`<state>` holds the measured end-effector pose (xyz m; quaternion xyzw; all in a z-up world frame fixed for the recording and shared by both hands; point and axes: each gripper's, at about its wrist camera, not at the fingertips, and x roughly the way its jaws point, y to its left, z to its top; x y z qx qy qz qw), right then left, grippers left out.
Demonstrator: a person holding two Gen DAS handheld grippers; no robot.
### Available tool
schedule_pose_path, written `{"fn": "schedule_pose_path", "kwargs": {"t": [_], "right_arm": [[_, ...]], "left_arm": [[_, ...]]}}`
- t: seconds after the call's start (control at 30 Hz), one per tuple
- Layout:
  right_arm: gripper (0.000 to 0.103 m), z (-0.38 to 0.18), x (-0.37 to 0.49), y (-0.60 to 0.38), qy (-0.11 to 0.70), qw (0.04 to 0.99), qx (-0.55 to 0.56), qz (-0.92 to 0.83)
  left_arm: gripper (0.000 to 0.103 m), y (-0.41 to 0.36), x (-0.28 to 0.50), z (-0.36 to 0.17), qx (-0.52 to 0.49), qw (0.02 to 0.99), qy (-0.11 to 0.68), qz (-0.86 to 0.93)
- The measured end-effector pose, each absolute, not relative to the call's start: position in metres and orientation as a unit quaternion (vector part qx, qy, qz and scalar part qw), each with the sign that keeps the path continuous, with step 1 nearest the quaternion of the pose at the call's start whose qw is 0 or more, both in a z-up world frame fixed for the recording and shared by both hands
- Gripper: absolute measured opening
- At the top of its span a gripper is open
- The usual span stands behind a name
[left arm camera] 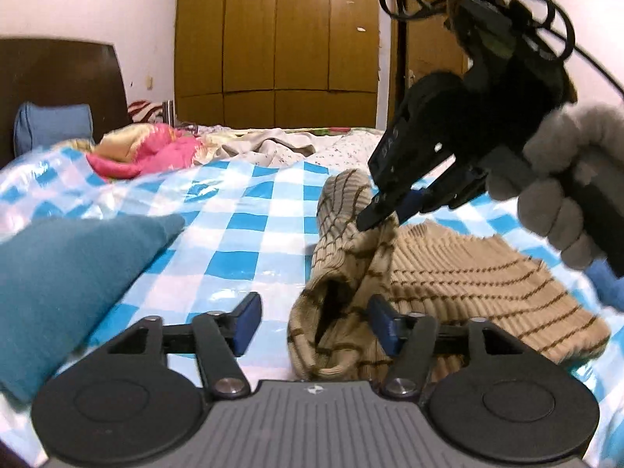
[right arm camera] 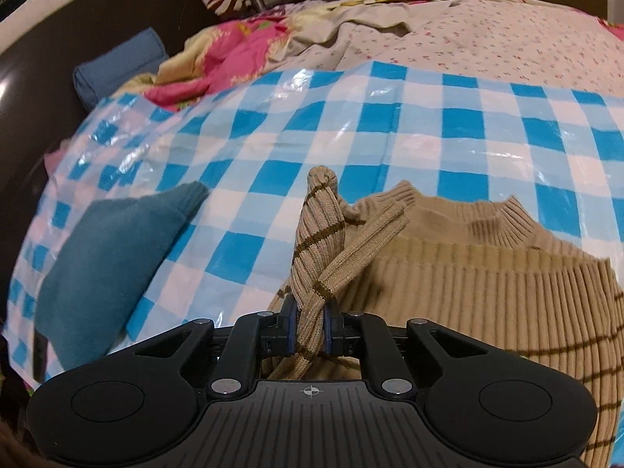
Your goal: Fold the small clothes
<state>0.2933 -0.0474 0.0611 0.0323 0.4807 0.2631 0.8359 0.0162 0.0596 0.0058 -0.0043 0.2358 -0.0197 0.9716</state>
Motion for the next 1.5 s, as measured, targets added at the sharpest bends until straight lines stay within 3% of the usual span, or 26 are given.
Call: {"fn": "schedule_pose_path", "kwargs": {"t": [0.3,0.33,0.4,0.5,0.97,1.5], "right_arm": [[0.011,0.054,0.3,-0.076,0.48,0.832,0.07,0.269],[0.011,0.053,0.3,-0.078,0.48,0.831,0.074,0.27],[0.011,0.053,0.301,-0.082,0.479,0.83,0.083,0.274],[0.011,0.054,0.302,-0.09,0.475,0.829,0.093,0.28],[0.011,0.086,0.312,-0.203,0.428,0.861,0.136,0.241],[0.012,0.014,0.306,-0.286,0.465,0.857,0.153,0.163]], "left_arm": [[0.073,0.015,0.024,-0.008,0.118,0.954,0.276,-0.025],[0.067,0.012,0.027,-0.011,0.128,0.95,0.283,-0.021],[0.037,0.012,0.035,-0.013,0.124,0.945,0.301,-0.019],[0.031,0.019,0.045,-0.008,0.082,0.946,0.312,-0.012],[0.029,-0.084,0.053,0.043,0.083,0.953,0.253,-0.147],[0.03,-0.173,0.056,-0.012,0.18,0.909,0.313,-0.211]]}}
